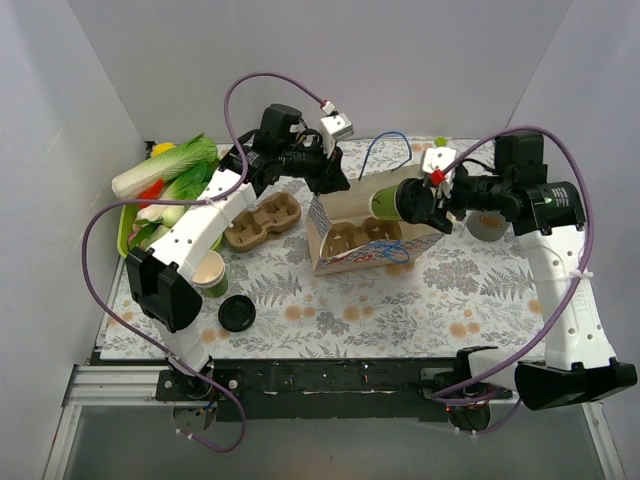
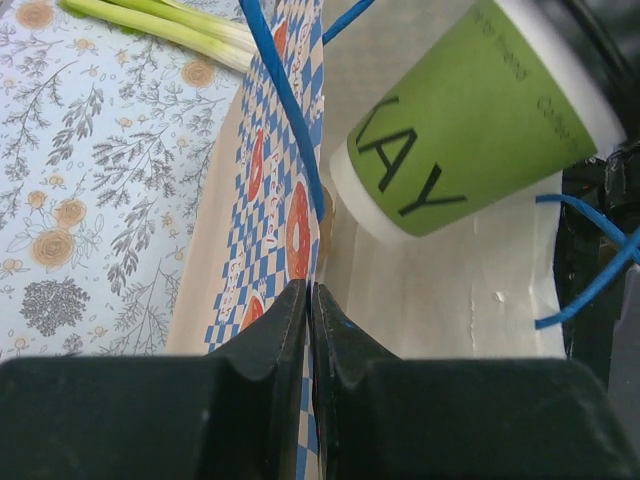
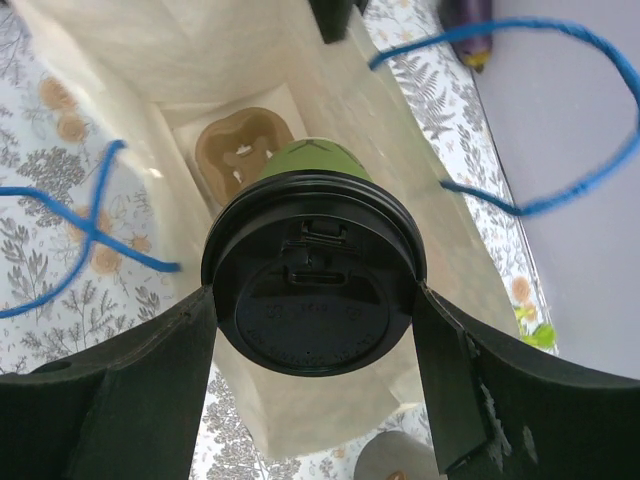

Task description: Pack the takeout coffee

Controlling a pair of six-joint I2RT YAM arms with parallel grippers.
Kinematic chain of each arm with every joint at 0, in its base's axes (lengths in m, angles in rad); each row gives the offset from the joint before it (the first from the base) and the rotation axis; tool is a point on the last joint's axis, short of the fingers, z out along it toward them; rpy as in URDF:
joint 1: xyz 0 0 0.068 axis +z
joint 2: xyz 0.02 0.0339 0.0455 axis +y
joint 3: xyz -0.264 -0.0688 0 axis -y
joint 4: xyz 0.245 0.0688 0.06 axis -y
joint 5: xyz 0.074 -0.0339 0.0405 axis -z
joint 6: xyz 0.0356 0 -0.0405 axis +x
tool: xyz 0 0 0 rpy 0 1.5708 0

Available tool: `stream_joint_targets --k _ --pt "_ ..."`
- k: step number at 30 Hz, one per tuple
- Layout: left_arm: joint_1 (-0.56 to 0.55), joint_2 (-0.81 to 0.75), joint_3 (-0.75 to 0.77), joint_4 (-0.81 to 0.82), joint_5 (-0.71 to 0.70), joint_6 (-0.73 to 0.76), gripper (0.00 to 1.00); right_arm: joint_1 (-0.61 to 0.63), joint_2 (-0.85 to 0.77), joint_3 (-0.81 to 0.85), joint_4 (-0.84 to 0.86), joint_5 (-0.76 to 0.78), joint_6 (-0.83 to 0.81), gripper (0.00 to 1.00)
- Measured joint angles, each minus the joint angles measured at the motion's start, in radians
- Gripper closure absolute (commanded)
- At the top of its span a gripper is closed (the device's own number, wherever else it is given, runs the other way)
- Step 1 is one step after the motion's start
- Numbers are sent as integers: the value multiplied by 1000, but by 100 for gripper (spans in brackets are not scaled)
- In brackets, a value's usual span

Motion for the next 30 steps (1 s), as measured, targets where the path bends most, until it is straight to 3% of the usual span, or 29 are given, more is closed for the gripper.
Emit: stream_joint_targets --k 8,29,30 --pt "-5 -63 -68 21 24 -1 100 232 -7 -15 -22 160 -85 44" --pt "-57 -233 -276 109 3 -15 100 573 -56 -197 -31 489 -126 49" --pt "-62 -245 -283 114 -3 -15 95 578 -60 -203 -34 497 -123 50"
